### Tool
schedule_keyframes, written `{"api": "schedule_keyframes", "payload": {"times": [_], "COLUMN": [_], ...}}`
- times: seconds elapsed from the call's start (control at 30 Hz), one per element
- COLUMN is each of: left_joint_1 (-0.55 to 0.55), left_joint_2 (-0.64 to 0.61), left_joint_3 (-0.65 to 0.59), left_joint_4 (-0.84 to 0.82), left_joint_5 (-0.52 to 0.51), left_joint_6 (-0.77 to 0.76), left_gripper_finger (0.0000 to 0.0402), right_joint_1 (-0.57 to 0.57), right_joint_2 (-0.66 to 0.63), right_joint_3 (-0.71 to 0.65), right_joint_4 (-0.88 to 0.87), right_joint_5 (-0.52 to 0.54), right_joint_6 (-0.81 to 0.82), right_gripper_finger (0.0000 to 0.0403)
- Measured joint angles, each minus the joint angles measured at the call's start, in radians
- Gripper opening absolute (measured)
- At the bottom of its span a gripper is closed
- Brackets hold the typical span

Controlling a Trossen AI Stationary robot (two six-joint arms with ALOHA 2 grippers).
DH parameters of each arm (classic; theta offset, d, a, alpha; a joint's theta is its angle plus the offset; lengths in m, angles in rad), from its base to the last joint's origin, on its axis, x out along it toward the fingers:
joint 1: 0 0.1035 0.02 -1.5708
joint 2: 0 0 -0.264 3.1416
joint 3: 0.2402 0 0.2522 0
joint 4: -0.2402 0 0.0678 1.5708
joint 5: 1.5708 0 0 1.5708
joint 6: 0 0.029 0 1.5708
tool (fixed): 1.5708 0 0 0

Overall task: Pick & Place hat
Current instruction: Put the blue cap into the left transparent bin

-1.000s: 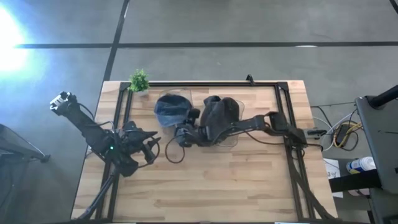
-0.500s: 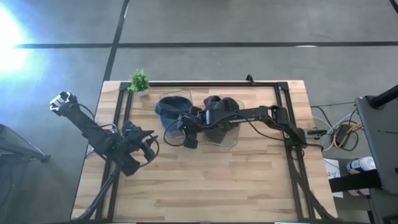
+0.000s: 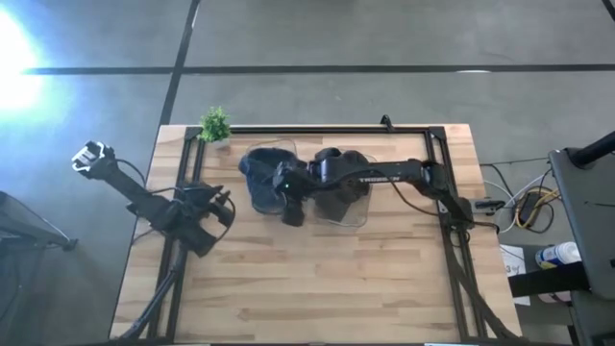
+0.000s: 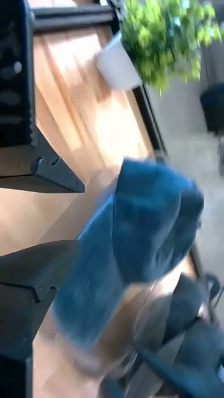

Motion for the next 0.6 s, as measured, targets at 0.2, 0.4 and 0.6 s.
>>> {"api": "schedule_keyframes", "payload": {"times": [0.2, 0.4, 0.6], "left_joint_1": [0.069, 0.135, 0.157], "left_joint_2": [-0.064, -0.115, -0.148], "left_joint_3": [-0.150, -0.279, -0.338], "left_joint_4": [0.059, 0.240, 0.449], "left_joint_5": [-0.030, -0.070, -0.069], "left_joint_6": [-0.067, -0.038, 0.120], "left_gripper_finger": [0.0126, 0.0126, 0.0126], "right_joint_1": [-0.026, -0.073, -0.073], "right_joint_2": [-0.017, 0.067, 0.118], "right_joint_3": [-0.005, -0.024, -0.007], "right_joint_4": [0.369, 0.397, 0.223], "right_joint_5": [0.118, 0.058, 0.029], "right_joint_6": [0.130, 0.249, 0.282], "right_gripper_finger": [0.0175, 0.0176, 0.0176]}}
